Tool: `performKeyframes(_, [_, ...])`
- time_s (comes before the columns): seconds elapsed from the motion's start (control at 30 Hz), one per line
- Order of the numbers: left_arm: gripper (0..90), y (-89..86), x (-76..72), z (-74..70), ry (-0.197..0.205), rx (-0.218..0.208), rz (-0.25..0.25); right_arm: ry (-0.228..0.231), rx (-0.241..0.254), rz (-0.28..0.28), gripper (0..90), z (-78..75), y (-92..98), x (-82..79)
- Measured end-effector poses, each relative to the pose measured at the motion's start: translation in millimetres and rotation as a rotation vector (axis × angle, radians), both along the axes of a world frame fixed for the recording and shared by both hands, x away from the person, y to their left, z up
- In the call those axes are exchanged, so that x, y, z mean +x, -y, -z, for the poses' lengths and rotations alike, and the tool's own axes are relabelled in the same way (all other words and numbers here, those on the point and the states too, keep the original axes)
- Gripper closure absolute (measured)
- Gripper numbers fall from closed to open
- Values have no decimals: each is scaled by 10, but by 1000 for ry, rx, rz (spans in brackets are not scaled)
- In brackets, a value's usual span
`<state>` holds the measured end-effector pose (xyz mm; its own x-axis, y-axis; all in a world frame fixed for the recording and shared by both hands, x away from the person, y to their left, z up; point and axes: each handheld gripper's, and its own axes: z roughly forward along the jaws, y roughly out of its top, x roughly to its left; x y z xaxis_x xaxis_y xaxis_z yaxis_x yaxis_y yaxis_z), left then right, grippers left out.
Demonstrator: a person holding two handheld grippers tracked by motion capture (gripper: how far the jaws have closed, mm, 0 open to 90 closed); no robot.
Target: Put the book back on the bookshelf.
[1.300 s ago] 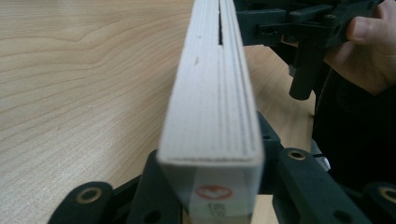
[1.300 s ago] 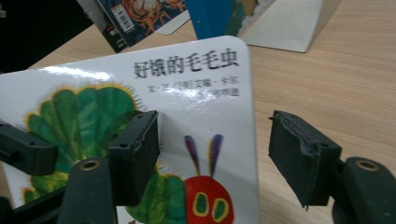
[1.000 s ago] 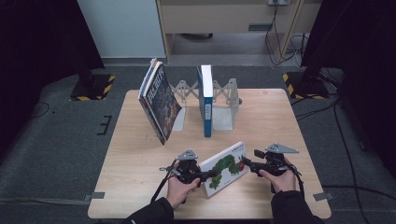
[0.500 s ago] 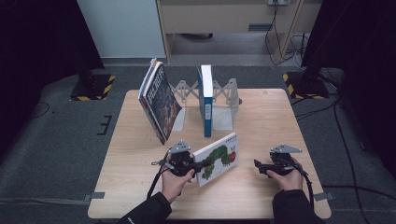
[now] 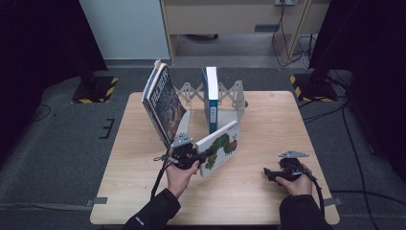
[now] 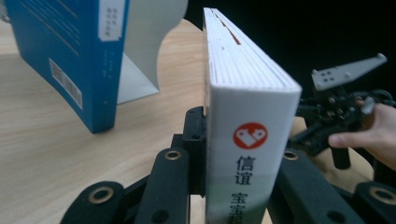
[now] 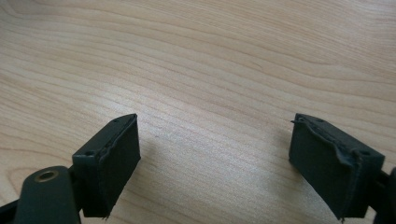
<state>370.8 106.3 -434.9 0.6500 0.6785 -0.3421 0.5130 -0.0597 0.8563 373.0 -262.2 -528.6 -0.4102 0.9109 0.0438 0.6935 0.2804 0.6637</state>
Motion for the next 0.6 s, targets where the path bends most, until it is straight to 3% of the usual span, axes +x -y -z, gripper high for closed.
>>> performKeyframes(0.27, [745, 42, 99, -58, 30, -26, -63, 31, -29, -17, 115, 39, -13, -12])
performKeyframes(0.4, [745, 80, 136, -77, 58, -3, -90, 53, -20, -20, 91, 65, -6, -20])
performKeyframes(0.6, [745, 152, 194, -67, 83, -1, -138, 83, -10, -19, 62, 101, -5, -28])
